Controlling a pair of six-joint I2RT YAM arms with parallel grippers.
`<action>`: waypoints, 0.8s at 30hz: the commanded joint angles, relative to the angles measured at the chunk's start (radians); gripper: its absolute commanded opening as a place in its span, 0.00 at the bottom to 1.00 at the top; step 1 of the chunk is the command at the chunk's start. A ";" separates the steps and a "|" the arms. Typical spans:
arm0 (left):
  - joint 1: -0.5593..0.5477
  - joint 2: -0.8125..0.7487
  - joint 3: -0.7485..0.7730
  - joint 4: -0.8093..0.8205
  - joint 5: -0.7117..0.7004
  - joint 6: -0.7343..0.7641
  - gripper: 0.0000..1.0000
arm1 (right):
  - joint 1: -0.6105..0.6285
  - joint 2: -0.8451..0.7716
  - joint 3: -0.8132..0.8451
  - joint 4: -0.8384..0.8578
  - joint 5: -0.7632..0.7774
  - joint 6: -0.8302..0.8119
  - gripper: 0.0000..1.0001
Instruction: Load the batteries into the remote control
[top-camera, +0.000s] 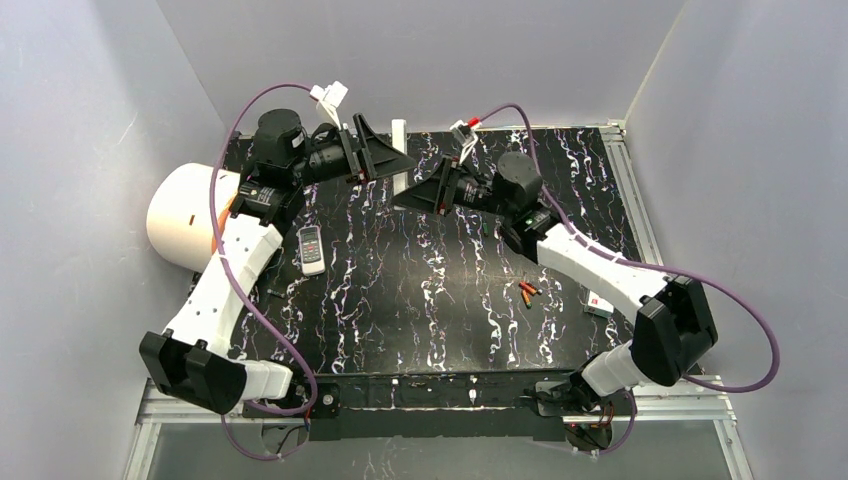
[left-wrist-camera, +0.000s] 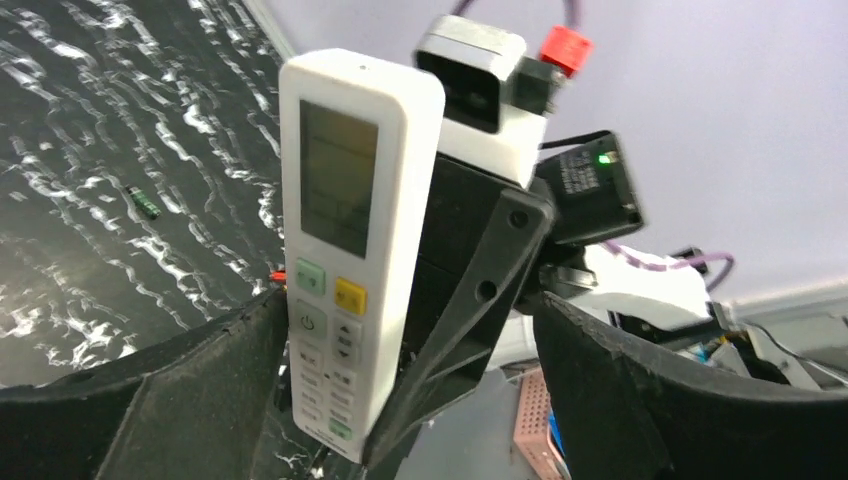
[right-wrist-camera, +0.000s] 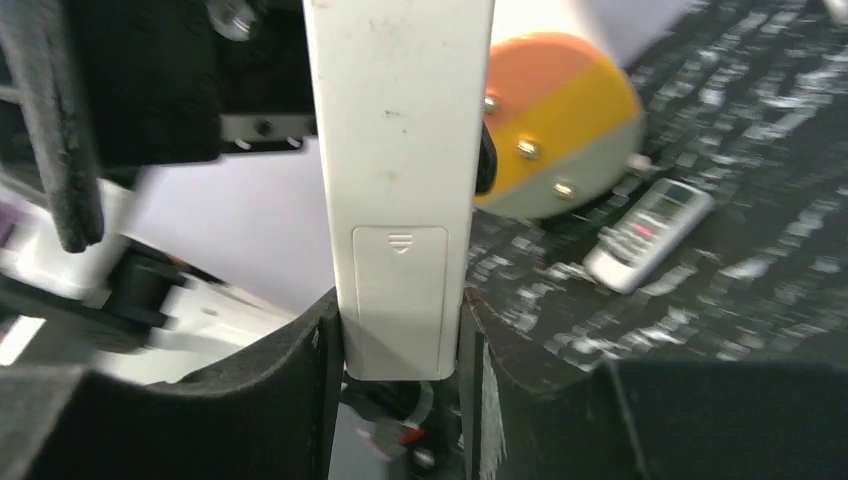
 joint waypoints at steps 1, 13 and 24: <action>-0.004 -0.037 0.079 -0.283 -0.177 0.186 0.90 | 0.006 -0.058 0.156 -0.573 0.045 -0.527 0.10; -0.003 -0.025 -0.036 -0.429 -0.173 0.205 0.72 | 0.203 -0.068 0.275 -1.064 0.418 -1.034 0.10; -0.003 -0.075 -0.145 -0.505 -0.043 0.245 0.50 | 0.214 -0.043 0.261 -1.072 0.459 -1.100 0.10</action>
